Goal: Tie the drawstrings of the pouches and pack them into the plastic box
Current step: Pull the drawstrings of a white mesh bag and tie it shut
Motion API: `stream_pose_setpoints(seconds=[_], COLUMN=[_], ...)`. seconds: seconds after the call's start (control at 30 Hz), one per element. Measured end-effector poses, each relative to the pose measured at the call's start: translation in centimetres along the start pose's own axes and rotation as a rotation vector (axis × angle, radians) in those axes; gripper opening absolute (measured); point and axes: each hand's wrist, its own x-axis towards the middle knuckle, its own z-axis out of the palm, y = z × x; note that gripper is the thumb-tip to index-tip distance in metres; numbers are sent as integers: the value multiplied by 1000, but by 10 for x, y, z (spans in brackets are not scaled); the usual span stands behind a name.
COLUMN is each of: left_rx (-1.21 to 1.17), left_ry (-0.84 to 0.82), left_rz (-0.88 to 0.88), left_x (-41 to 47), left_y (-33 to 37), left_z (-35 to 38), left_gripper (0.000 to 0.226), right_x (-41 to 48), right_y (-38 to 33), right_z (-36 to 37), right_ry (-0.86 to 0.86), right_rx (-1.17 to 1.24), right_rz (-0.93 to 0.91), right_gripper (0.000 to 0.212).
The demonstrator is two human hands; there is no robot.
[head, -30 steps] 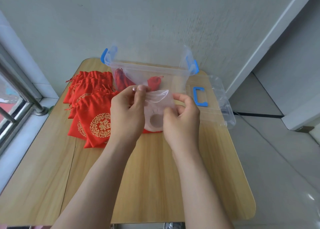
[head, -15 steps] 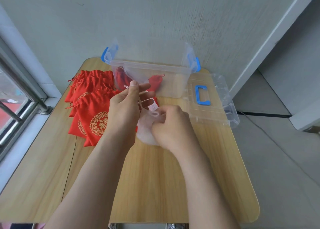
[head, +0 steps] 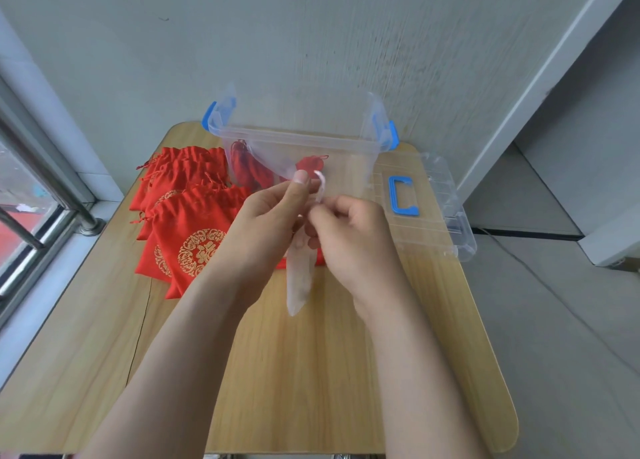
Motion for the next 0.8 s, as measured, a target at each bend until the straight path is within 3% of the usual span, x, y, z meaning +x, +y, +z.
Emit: stream_pose_setpoints(seconds=[0.13,0.27,0.4,0.63,0.8], left_rx=[191,209,202,315,224], left_ry=[-85,-151,-167,-132,-112], left_rz=[39,2,-2,7,-41], left_x=[-2,-5,-6,-5,-1], left_y=[-1,0,-2,-5,-3], left_z=[-2,-3,-1,-3,-2], left_gripper=[40,22,24,20,26], right_x=[2,2,4,-3,0], right_y=[-7,-5,-3,-17,-15], right_z=[-9,-12,-12,-19,-20], right_ry=[107,169,184,111,127], right_rx=[211,187,145,306,427], right_rz=[125,94,97,165,168], right_gripper=[25,30,48,29,28])
